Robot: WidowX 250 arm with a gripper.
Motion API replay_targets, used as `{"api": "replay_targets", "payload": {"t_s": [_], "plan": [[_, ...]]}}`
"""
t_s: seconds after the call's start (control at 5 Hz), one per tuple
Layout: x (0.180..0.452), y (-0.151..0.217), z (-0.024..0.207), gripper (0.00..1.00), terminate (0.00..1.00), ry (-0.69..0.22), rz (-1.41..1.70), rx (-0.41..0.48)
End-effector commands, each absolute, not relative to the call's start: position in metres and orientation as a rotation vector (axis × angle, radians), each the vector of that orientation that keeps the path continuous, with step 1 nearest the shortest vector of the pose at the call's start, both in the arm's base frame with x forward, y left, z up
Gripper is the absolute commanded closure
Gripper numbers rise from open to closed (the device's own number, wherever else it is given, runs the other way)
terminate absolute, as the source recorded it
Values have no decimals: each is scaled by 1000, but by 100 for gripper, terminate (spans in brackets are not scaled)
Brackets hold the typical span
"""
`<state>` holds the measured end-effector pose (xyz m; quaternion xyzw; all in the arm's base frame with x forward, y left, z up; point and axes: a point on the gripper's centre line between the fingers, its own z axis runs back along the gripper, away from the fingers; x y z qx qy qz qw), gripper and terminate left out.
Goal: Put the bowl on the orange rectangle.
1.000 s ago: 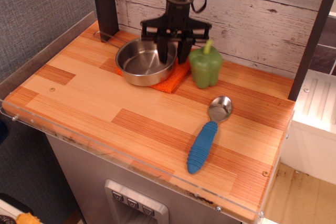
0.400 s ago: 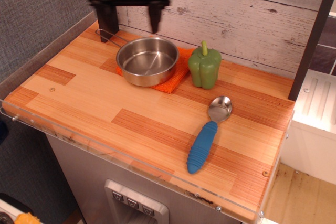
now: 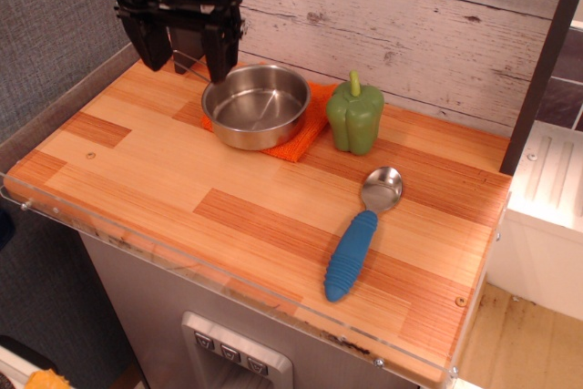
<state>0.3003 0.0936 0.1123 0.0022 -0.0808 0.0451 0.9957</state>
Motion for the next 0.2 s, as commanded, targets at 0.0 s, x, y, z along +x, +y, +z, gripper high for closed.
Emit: {"api": "replay_targets", "payload": {"t_s": [0.0], "plan": [[303,106,119,0,100,-186,91,15]]}}
